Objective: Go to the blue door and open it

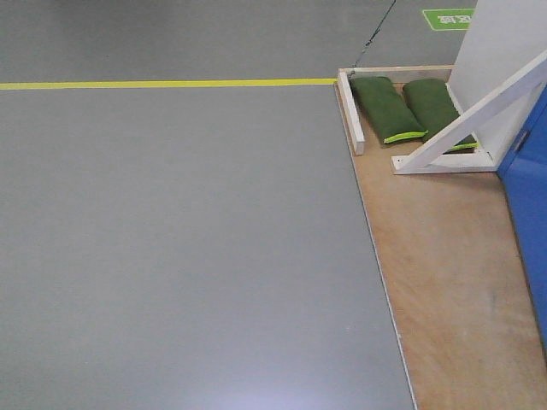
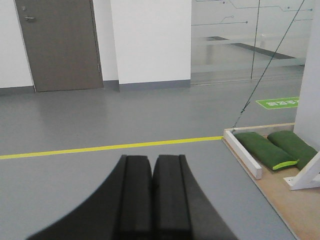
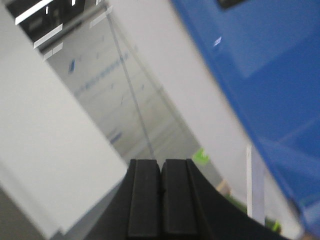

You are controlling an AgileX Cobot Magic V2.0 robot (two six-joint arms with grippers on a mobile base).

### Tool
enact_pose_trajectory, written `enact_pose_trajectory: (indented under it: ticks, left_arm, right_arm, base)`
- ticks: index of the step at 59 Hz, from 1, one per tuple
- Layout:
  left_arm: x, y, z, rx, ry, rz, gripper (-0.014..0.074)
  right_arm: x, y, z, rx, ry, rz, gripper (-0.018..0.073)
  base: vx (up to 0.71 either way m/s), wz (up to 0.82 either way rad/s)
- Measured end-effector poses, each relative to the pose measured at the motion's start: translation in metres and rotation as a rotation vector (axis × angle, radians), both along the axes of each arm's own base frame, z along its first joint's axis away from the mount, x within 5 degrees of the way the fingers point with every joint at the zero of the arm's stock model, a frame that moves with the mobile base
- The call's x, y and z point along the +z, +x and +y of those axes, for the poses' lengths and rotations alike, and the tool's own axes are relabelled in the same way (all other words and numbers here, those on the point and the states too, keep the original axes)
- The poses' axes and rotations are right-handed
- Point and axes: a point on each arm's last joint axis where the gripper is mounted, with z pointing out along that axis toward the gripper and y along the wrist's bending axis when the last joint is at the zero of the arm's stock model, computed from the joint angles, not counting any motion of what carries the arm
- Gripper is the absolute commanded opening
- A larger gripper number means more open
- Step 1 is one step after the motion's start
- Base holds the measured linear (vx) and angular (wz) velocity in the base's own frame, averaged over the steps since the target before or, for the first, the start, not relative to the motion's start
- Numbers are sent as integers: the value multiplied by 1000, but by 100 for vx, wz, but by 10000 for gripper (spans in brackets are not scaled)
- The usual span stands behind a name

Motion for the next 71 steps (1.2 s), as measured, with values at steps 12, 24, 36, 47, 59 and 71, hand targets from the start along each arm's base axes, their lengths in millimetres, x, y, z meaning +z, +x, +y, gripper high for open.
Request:
enact_pose_trajectory:
  ticks: [12, 24, 36, 47, 59, 71]
  left_arm:
    - [0, 0, 0, 0, 0, 0, 73]
    - [0, 0, 0, 0, 0, 0, 73]
    - [0, 0, 0, 0, 0, 0, 73]
    - [0, 0, 0, 0, 0, 0, 73]
    - [0, 0, 0, 0, 0, 0, 73]
    - [0, 0, 0, 0, 0, 0, 73]
  right_arm:
    - [20, -11, -69, -308, -87, -182, -1]
    - [43, -46, -142, -473, 21, -226, -1]
    - [55, -80, -201, -556, 133, -318, -1]
    - [54, -95, -242, -594, 188, -414, -1]
    - [52, -92, -269, -528, 260, -468, -1]
    - [39, -78, -293, -465, 312, -462, -1]
  base:
    - [0, 0]
    - [0, 0]
    - [0, 0]
    - [0, 0]
    - [0, 0]
    - [0, 0]
